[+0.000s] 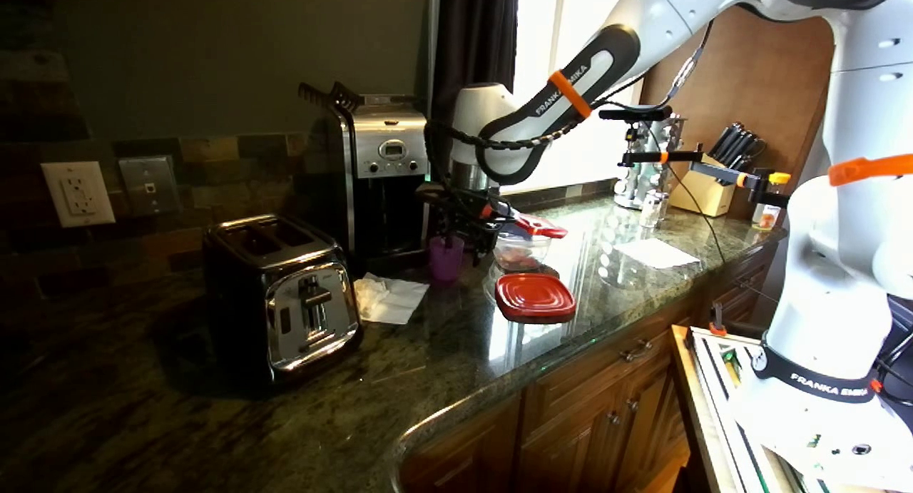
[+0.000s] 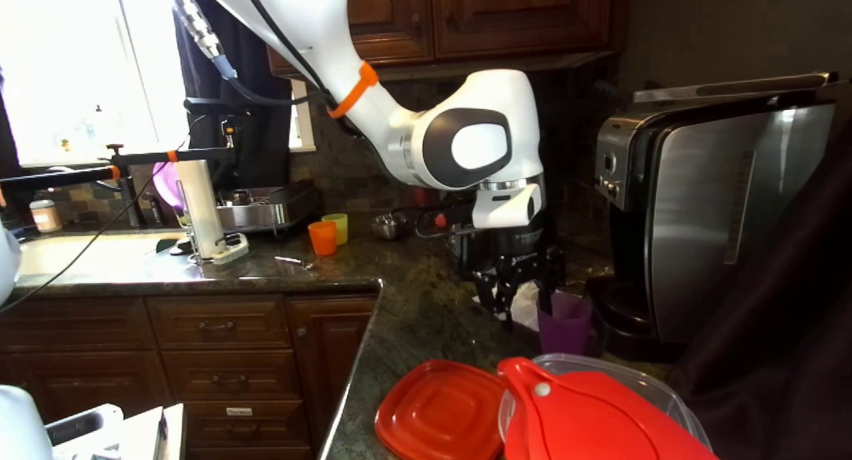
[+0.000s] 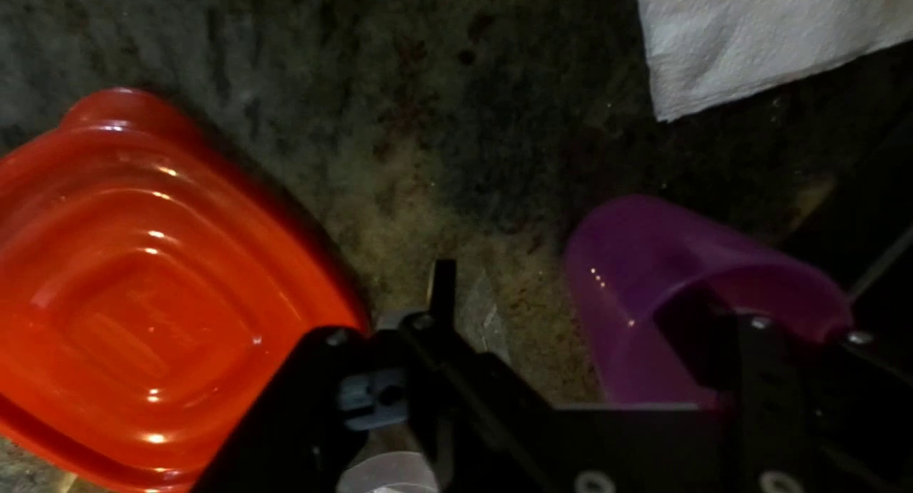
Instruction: Move the cup to the right
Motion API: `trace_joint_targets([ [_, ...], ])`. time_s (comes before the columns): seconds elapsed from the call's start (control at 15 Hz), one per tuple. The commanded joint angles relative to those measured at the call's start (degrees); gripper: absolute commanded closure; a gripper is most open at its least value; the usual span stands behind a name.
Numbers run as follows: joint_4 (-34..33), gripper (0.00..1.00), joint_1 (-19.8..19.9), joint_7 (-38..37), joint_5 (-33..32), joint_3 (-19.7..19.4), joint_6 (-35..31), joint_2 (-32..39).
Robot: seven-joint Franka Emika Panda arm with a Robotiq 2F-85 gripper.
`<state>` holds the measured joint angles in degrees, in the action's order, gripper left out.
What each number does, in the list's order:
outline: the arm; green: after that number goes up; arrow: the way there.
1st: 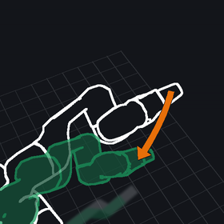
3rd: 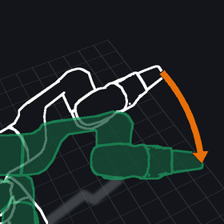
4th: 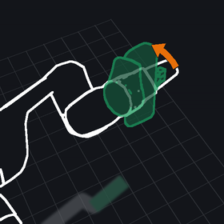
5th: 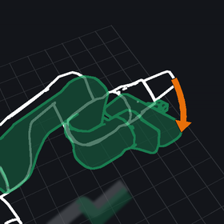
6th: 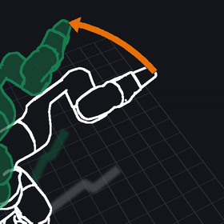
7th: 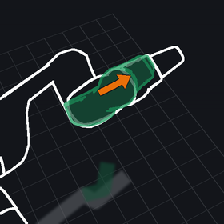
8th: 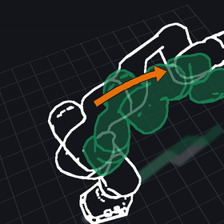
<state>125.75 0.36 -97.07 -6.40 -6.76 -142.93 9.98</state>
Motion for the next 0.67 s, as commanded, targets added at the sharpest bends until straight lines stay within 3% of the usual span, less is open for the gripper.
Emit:
trace_joint_targets([
  [0.0,5.9,0.00,-2.8,-12.7,-9.4,-1.2,-1.1,-7.2],
  [0.2,7.3,0.00,-2.7,-21.8,-17.6,0.7,0.3,-10.5],
  [0.27,7.5,0.00,-2.4,-19.9,-17.1,1.9,1.0,-11.0],
  [0.4,8.4,0.00,-2.5,-7.4,-9.0,4.3,0.6,-11.2],
  [0.6,9.8,0.00,-3.6,1.9,-2.4,7.4,0.3,-10.9],
])
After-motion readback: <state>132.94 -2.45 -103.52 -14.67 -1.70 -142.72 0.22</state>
